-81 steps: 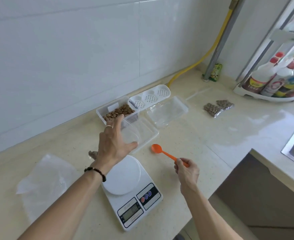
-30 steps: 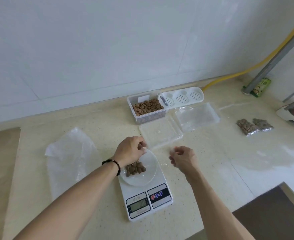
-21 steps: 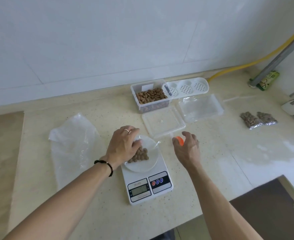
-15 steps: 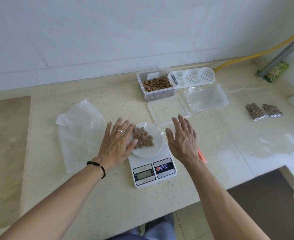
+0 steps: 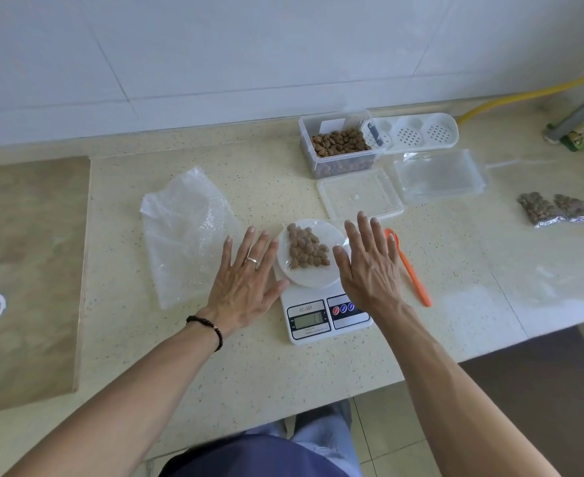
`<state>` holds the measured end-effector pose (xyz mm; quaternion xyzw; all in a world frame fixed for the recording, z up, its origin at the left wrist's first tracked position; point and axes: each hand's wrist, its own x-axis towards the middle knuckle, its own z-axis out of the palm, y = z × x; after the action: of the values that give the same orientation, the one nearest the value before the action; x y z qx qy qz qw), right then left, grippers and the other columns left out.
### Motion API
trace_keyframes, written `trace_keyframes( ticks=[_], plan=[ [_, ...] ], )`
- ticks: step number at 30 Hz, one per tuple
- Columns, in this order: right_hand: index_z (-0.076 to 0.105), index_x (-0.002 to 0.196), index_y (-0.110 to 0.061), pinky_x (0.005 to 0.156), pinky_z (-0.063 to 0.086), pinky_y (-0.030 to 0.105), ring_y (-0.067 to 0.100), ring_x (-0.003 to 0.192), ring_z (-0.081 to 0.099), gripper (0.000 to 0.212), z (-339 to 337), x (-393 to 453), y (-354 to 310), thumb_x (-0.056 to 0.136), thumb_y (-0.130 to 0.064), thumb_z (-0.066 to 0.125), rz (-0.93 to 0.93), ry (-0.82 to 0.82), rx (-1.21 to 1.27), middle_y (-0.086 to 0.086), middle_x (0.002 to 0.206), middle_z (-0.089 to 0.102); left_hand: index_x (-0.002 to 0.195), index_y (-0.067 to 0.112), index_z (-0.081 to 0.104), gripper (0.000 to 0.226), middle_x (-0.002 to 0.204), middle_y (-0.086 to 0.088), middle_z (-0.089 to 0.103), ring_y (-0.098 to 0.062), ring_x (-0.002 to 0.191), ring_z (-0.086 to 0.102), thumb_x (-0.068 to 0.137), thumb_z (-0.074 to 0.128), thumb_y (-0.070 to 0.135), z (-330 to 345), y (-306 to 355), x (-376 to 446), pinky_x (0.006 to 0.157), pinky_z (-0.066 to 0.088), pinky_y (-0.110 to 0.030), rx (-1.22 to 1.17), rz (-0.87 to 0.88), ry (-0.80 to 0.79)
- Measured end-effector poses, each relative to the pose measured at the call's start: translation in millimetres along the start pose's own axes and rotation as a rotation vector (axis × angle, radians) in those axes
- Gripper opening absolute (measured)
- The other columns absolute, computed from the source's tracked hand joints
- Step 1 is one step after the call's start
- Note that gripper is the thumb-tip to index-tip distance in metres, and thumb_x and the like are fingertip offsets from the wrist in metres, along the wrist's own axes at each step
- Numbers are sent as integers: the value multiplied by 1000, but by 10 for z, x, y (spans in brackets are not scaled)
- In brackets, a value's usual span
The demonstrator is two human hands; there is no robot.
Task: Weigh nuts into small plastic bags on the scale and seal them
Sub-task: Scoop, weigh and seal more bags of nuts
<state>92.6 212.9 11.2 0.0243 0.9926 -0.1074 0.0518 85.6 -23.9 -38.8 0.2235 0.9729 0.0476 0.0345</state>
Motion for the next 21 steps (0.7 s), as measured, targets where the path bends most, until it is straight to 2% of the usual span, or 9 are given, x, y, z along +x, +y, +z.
trace_keyframes(
  ticks=[4,10,13,16,19,21],
  plan=[
    [10,157,-23,120,-8,43,20,151,-8,80,-1,15,8,88,-61,-6,-2,3,6,-1,165,-6,153,15,5,75,162,-10,9,-29,149,-3,96,5,64,0,-4,-9,117,-1,-57,-6,7,4],
    [13,156,-23,122,-1,44,21,152,-3,78,-56,-11,92,90,-62,-2,31,18,46,0,165,-1,153,13,7,77,161,-9,5,-29,149,-7,95,3,65,-86,26,99,117,-6,-55,-9,36,4],
    [16,156,-23,121,7,44,23,152,2,67,-113,-44,211,98,-58,11,101,36,81,2,165,4,154,13,9,78,162,-10,6,-28,149,-8,95,5,65,-160,116,236,117,-7,-54,-31,76,17],
    [30,151,-18,115,23,47,29,147,22,55,-182,-85,376,103,-45,31,242,98,219,8,160,25,153,11,18,78,161,-13,14,-30,149,-1,96,8,62,-241,255,444,117,-2,-58,-49,125,39],
    [43,142,-11,102,39,44,31,126,47,47,-212,-163,588,101,-34,45,430,189,447,14,141,48,150,9,24,77,159,-13,22,-31,149,6,95,13,61,-331,448,709,117,0,-57,-77,180,31],
    [52,133,-10,90,49,39,25,106,58,39,-222,-227,718,99,-29,48,561,199,547,12,124,60,150,9,24,75,159,-10,23,-29,149,9,95,13,58,-374,598,903,118,1,-55,-78,201,6]
  ],
)
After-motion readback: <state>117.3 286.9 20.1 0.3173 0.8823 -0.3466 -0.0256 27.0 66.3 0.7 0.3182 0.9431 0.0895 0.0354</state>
